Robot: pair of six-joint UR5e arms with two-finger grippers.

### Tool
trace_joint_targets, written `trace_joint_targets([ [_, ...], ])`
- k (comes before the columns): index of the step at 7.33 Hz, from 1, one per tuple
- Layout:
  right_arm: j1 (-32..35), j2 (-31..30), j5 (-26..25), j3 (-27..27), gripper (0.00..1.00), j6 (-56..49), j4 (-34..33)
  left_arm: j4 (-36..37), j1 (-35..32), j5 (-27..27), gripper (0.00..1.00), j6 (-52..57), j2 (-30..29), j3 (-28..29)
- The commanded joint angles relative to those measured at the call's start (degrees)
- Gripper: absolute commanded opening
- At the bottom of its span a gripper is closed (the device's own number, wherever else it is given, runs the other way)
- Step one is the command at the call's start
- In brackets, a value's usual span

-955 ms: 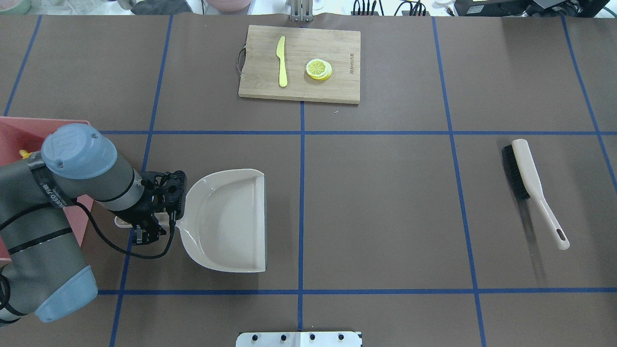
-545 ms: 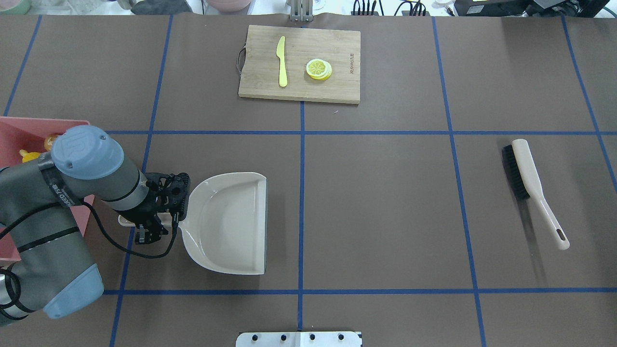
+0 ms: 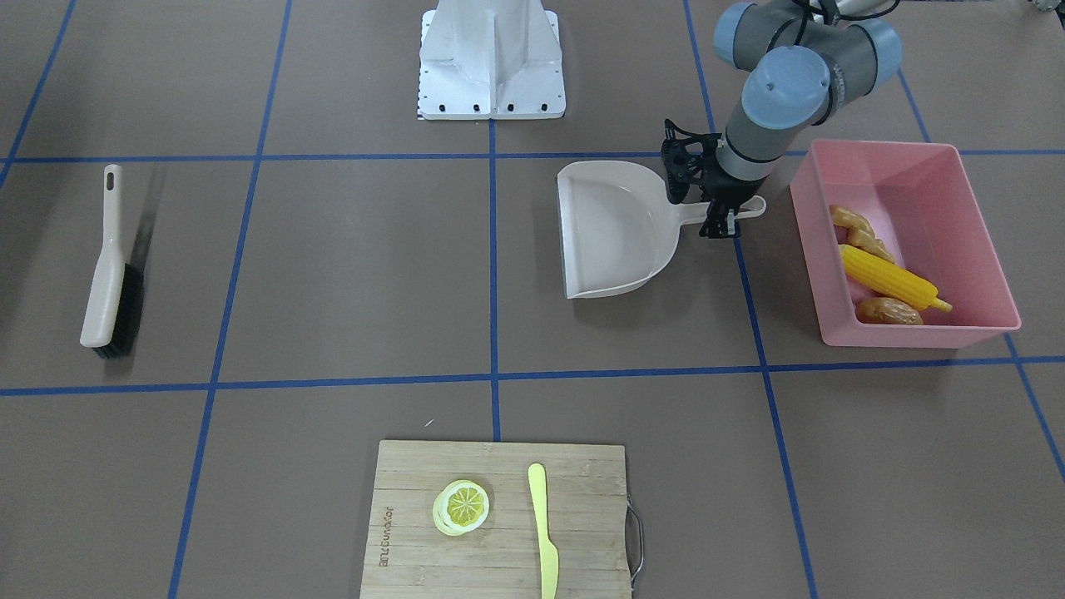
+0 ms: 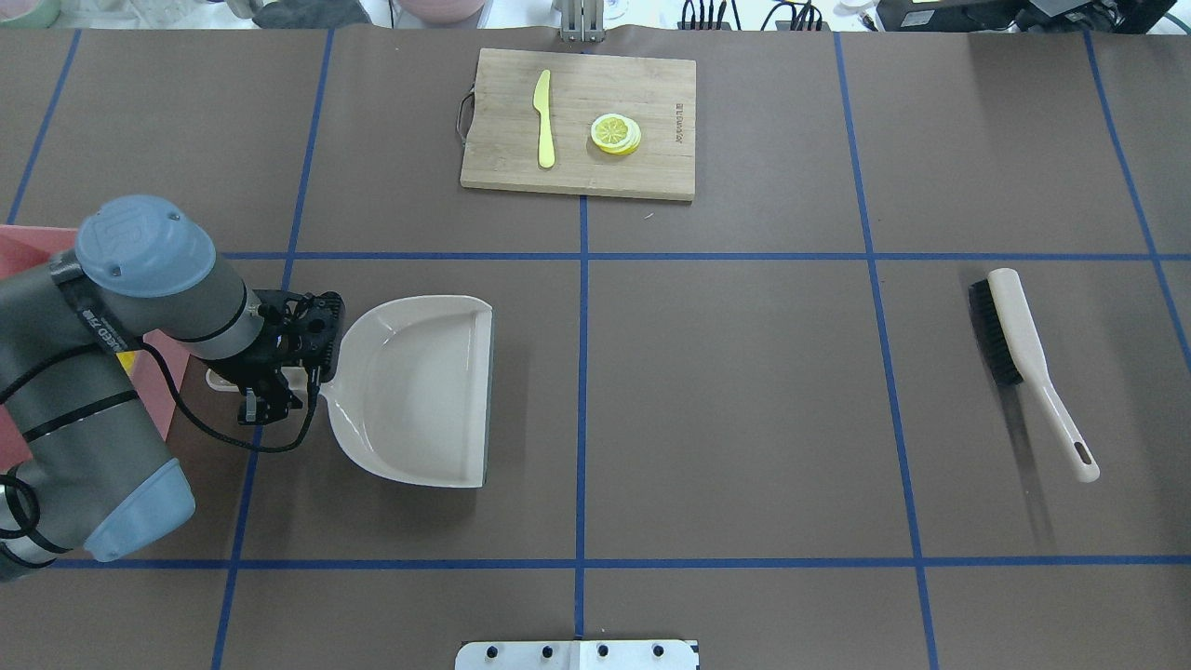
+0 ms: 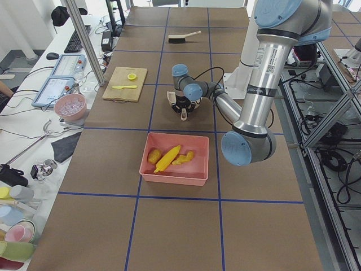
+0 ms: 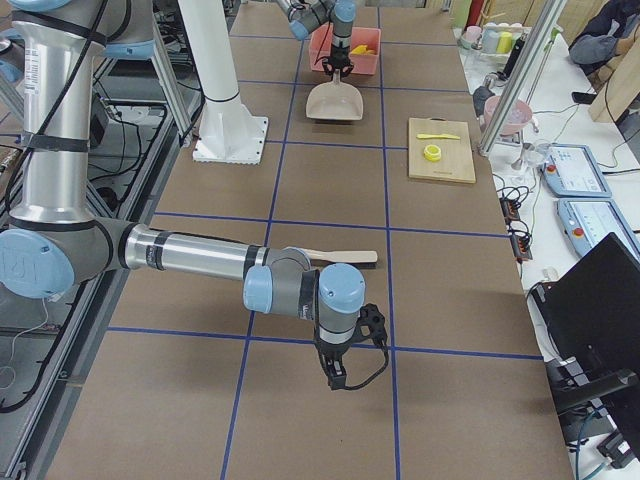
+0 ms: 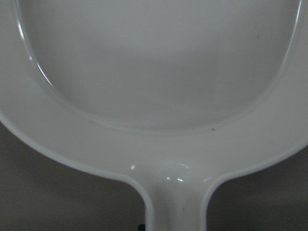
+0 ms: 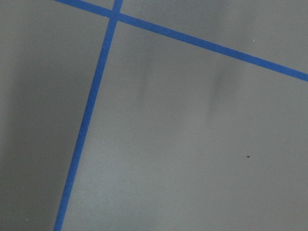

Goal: Sweep and dump trash into bin
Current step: 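Bring the empty dustpan back and set it on the table with the left gripper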

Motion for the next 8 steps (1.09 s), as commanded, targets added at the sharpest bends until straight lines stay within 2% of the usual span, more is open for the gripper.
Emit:
trace_joint_targets([
  [1, 0.00, -0.06, 0.06, -0.02, 1.00, 0.03, -0.02, -0.18, -1.89, 0.23, 0.00, 0.43, -1.64, 2.07],
  [3, 0.00, -0.06, 0.06, -0.02, 1.00, 0.03, -0.02, 0.08, -3.03, 0.14, 0.00, 2.98, -5.50, 6.62],
  [5, 0.00, -0.06, 0.06, -0.02, 1.00, 0.03, -0.02, -0.09, -3.04, 0.05, 0.00, 3.07, -5.96, 8.05],
  [6, 0.00, -0.06, 0.06, -0.02, 1.00, 0.03, -0.02, 0.26, -3.47, 0.14, 0.09, 3.07, -6.48, 8.14],
  [7, 0.00, 0.03, 0.06, -0.02, 1.00, 0.03, 0.07, 0.35, -3.65, 0.14, 0.39, 3.07, -7.10, 8.14],
  [8, 0.00, -0.06, 0.06, -0.02, 1.00, 0.03, -0.02, 0.43, -3.74, 0.14, 0.83, 3.07, -7.28, 8.14],
])
